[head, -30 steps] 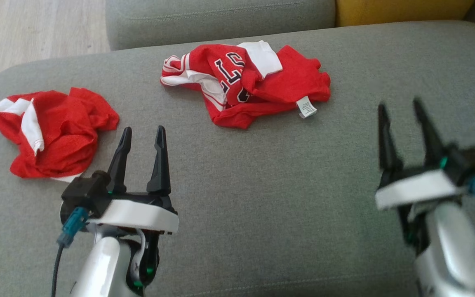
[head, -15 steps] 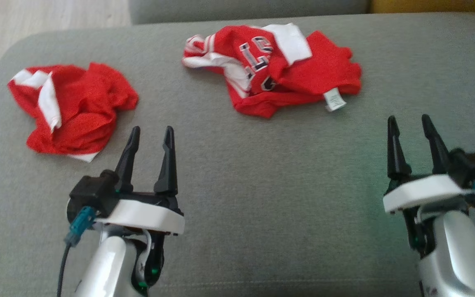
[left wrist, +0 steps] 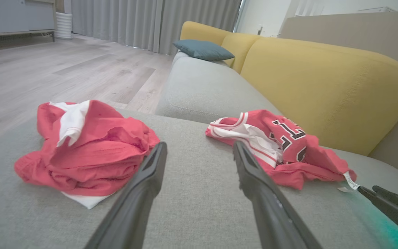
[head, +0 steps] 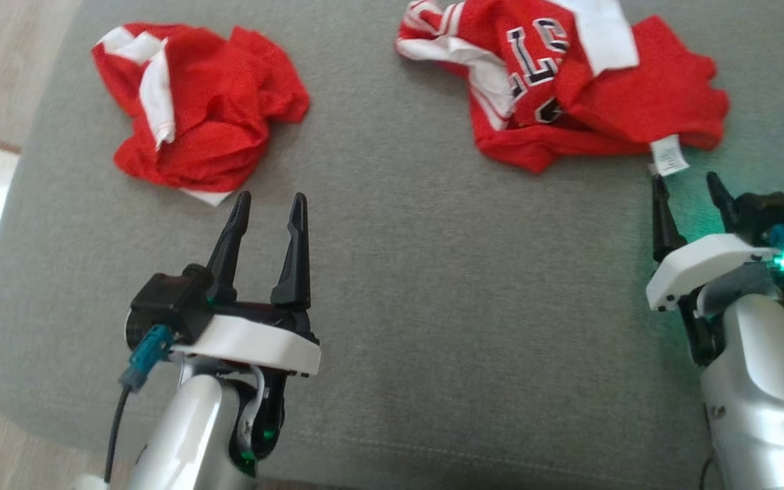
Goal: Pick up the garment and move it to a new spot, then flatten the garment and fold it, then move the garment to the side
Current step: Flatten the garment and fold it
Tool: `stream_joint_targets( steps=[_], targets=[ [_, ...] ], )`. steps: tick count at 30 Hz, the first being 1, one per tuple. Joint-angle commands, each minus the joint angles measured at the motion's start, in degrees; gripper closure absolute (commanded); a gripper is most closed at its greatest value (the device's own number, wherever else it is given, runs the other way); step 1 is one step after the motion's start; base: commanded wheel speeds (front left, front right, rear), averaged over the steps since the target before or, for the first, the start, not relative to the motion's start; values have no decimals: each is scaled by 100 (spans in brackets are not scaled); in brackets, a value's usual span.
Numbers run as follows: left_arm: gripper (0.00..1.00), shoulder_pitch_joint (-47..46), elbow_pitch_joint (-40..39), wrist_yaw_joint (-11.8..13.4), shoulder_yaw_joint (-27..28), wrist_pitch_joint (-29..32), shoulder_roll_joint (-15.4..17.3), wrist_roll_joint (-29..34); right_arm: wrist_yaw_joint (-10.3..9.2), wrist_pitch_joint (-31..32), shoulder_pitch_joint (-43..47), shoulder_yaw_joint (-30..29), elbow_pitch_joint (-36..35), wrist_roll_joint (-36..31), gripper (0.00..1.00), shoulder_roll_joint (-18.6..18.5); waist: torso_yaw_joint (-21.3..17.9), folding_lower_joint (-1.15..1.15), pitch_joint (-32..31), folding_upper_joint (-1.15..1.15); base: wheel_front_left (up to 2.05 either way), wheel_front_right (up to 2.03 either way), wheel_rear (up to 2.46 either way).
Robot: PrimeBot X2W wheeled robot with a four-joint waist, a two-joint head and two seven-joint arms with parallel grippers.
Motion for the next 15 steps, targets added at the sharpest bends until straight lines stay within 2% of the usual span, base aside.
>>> stream_joint_targets(
  steps=[1, 7, 8, 9, 10, 11, 15],
  targets=[
    [0, -241, -195, 28, 133, -30, 41, -23, 21, -91, -275, 11, 15, -125, 0, -62, 167, 0, 132, 0, 0, 0, 0],
    [0, -272, -217, 71, 73, -30, 41, -47, 21, -347, -609, -264, 566, -449, 0, -94, 298, 0, 243, 0, 0, 0, 0],
    [0, -273, -214, 75, 70, -30, 41, -46, 21, -379, -652, -303, 645, -479, 2, -87, 305, 0, 251, 0, 0, 0, 0],
    [0, -273, -210, 80, 65, -30, 41, -42, 21, -429, -696, -349, 711, -489, 70, -76, 310, 0, 255, 0, 0, 0, 0],
    [0, -273, -210, 80, 65, -30, 41, -42, 21, -429, -696, -349, 711, -489, 70, -76, 310, 0, 255, 0, 0, 0, 0],
    [0, -273, -204, 87, 60, -30, 41, -39, 21, -494, -735, -395, 764, -495, 100, -65, 311, 0, 253, 0, 0, 0, 0],
    [0, -251, -171, 107, 82, -30, 41, -31, 21, -693, -820, -507, 911, -570, 100, -19, 251, 0, 170, 0, 0, 0, 0]
  ],
)
